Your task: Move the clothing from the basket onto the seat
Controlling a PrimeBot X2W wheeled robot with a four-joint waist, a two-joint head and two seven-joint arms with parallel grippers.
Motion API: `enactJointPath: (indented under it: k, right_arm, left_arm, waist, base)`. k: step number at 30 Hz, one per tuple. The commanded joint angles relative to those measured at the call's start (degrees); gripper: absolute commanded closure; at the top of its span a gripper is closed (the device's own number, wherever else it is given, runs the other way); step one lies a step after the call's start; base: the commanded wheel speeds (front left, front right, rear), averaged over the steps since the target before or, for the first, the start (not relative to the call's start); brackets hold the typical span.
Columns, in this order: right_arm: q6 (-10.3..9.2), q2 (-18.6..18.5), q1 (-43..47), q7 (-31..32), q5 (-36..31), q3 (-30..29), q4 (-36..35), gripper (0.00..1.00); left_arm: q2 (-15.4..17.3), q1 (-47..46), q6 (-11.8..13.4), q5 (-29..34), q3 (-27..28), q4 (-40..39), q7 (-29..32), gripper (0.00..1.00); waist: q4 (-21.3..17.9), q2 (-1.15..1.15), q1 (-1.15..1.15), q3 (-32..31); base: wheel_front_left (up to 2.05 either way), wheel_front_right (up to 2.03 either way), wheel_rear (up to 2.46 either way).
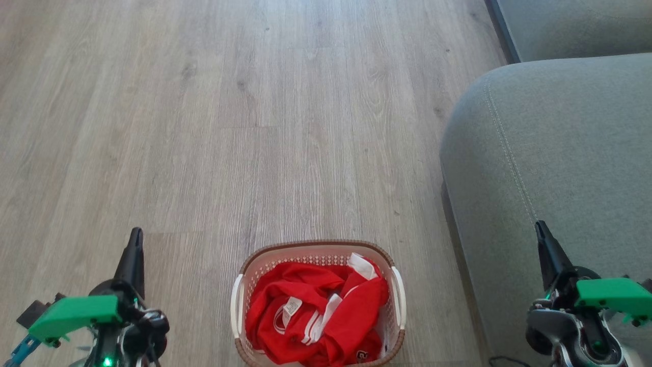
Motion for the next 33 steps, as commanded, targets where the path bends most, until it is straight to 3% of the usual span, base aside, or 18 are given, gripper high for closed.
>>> enactJointPath:
  k: [1, 33]
  right_arm:
    - [-0.01, -0.59, -2.94, 0.22, 0.36, 1.21, -2.18, 1.0]
    - [-0.01, -0.59, -2.94, 0.22, 0.36, 1.21, -2.18, 1.0]
  left_arm:
    - [0.43, -2.86, -0.37, 0.25, 2.04, -1.6, 0.43, 1.0]
    - [0.43, -2.86, -0.37, 0.25, 2.04, -1.6, 0.43, 1.0]
  waist:
    - [0.0, 0.0, 0.0, 0.0]
    - [0.0, 0.0, 0.0, 0.0]
  base:
    - [0.0, 0.0, 0.0]
    - [0.0, 0.0, 0.0]
